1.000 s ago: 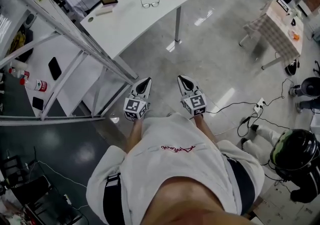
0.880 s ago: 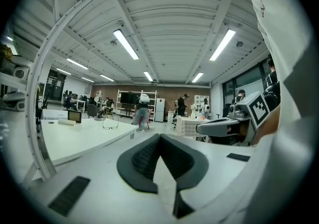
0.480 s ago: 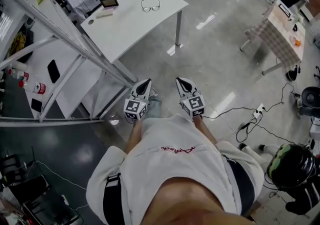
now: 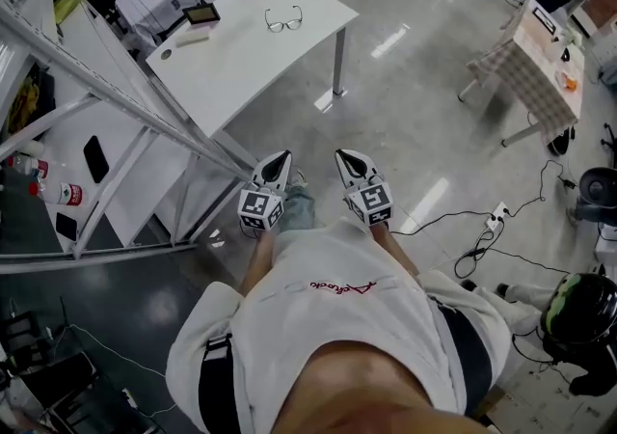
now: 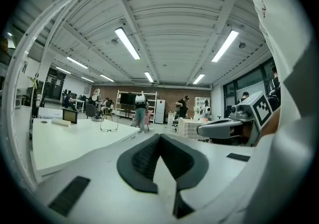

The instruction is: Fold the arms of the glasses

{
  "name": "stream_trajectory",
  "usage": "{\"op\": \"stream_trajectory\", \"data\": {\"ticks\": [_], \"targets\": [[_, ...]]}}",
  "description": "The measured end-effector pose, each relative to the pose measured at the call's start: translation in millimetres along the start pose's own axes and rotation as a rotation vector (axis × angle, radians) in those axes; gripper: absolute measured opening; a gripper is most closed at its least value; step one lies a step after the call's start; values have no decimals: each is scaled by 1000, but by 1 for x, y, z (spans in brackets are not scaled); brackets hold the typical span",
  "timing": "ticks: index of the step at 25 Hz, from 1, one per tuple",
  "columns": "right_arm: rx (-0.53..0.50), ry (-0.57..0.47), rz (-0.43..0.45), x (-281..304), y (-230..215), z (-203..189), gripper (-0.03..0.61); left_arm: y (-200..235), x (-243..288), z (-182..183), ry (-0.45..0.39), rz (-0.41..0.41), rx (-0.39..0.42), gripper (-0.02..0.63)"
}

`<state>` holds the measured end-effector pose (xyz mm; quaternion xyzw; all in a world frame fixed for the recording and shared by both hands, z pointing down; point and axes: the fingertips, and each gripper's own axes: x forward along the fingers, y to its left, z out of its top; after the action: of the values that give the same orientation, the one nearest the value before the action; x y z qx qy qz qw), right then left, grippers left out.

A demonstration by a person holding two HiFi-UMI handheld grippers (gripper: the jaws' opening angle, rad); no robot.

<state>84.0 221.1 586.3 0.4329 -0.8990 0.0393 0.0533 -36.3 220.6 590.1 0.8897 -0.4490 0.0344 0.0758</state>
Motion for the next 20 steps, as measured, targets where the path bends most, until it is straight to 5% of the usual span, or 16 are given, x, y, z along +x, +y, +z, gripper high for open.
{"op": "stream_trajectory", "data": {"ticks": [20], "targets": [[-19,52,13,154,-49,25,14,133,96,31,-7,-15,-44,21]]}}
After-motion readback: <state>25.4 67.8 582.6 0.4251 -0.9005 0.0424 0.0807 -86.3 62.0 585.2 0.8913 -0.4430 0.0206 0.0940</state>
